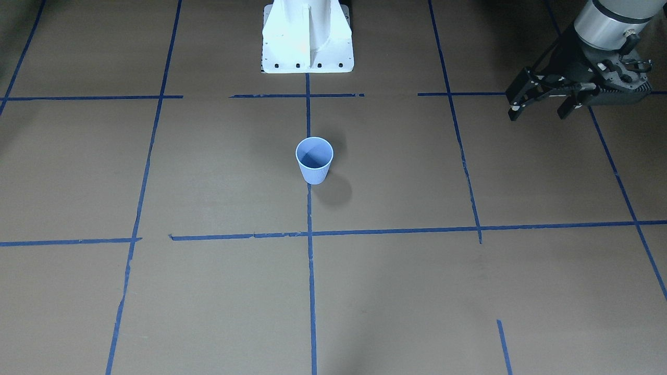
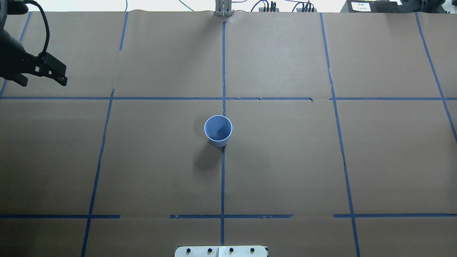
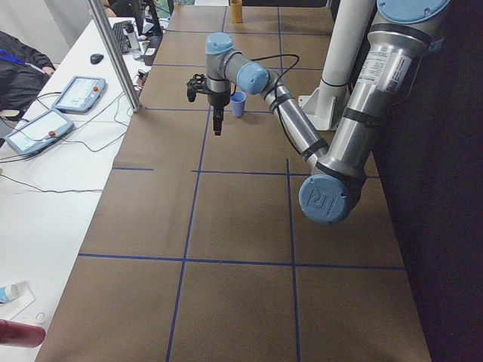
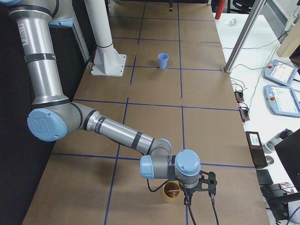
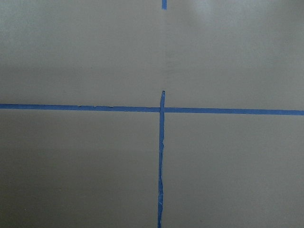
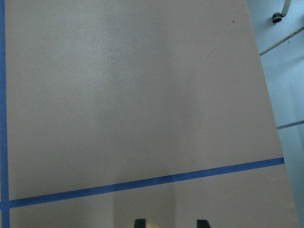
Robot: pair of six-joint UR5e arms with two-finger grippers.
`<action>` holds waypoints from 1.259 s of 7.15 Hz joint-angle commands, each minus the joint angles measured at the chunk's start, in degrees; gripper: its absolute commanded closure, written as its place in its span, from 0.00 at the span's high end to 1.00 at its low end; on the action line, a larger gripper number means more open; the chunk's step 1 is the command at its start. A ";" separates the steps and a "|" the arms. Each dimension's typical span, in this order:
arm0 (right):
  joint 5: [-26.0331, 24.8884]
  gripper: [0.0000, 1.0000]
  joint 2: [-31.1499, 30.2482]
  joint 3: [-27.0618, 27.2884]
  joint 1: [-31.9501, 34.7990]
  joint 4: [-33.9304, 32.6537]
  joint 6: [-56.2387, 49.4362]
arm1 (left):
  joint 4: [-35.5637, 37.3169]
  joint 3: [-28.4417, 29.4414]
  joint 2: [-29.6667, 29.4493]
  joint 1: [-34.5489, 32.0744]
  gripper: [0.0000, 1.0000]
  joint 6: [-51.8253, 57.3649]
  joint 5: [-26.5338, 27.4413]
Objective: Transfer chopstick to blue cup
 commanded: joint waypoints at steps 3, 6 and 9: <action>0.22 0.00 0.11 2.64 0.30 -0.06 0.11 | 0.06 -1.03 0.24 0.03 1.00 -0.35 0.00; 4.06 0.00 -0.51 8.27 4.32 -1.02 0.02 | 0.06 -1.04 0.24 0.20 1.00 -0.79 -0.09; 7.87 0.00 -0.68 22.18 7.69 -19.05 -1.21 | 0.06 -0.77 0.24 0.12 1.00 -0.27 -0.09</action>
